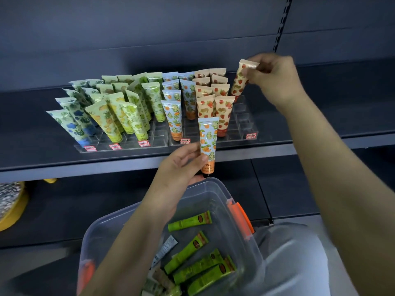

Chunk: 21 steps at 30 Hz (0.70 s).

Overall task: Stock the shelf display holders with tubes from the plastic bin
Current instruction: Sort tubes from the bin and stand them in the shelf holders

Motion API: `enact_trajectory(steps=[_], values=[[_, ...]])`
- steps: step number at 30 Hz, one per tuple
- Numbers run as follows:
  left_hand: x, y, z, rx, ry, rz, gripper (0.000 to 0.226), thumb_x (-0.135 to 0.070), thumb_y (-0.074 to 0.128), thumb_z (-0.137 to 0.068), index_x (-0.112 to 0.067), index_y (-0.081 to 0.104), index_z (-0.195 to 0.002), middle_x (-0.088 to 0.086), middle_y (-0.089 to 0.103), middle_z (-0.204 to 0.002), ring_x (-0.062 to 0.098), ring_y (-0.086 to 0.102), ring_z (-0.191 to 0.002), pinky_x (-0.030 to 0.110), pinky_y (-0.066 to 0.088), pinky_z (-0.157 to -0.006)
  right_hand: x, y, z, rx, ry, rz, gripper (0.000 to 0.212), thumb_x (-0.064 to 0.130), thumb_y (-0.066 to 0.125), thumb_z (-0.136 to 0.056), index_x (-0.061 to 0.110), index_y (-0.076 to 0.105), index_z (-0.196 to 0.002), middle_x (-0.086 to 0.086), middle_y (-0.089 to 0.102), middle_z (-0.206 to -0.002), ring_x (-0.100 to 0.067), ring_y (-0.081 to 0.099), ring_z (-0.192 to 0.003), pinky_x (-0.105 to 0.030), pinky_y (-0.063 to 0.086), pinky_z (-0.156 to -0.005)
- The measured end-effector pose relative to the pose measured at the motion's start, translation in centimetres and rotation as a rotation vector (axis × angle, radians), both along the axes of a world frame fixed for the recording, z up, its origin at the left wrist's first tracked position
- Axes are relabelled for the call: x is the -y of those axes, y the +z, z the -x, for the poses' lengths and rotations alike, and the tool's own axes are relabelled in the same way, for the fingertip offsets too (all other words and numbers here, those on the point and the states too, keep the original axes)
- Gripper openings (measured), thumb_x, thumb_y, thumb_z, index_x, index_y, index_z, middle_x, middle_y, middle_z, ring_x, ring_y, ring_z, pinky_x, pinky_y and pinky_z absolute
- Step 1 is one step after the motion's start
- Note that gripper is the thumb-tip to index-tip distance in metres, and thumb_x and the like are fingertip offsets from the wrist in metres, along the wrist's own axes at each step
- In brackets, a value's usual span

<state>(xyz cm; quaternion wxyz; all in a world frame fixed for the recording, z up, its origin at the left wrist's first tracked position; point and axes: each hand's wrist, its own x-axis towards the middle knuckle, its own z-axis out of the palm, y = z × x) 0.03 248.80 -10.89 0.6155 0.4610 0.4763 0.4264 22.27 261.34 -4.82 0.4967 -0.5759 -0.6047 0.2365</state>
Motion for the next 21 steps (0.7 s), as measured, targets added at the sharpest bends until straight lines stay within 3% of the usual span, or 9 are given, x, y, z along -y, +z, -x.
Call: enact_trajectory(steps=[5, 14, 21], values=[[-0.2, -0.2, 0.4, -0.008, 0.001, 0.003, 0.026, -0.015, 0.061, -0.090, -0.026, 0.064, -0.113, -0.009, 0.072, -0.104, 0.007, 0.068, -0.096, 0.024, 0.056, -0.079, 1.1, -0.2, 0.0, 0.002, 0.015, -0.005, 0.008, 0.017, 0.066, -0.087, 0.011, 0.069, -0.092, -0.007, 0.069, -0.091, -0.018, 0.065, -0.086, -0.038, 0.055, -0.085], [0.2, -1.2, 0.4, -0.033, -0.007, 0.025, 0.029, -0.015, 0.061, -0.090, -0.023, 0.064, -0.117, -0.005, 0.070, -0.110, 0.010, 0.068, -0.097, 0.026, 0.056, -0.079, 1.3, -1.3, 1.1, 0.187, 0.047, 0.042, 0.013, 0.018, 0.070, -0.084, 0.021, 0.071, -0.097, 0.002, 0.070, -0.093, -0.011, 0.066, -0.088, -0.028, 0.054, -0.085], [0.3, -1.2, 1.4, -0.025, 0.036, 0.061, 0.028, -0.015, 0.062, -0.089, -0.018, 0.063, -0.117, 0.000, 0.071, -0.109, 0.013, 0.069, -0.097, 0.031, 0.056, -0.083, 1.9, -1.3, 1.2, 0.227, 0.062, 0.070, 0.024, 0.017, 0.069, -0.084, 0.022, 0.069, -0.108, 0.002, 0.068, -0.098, -0.010, 0.065, -0.092, -0.029, 0.054, -0.088]])
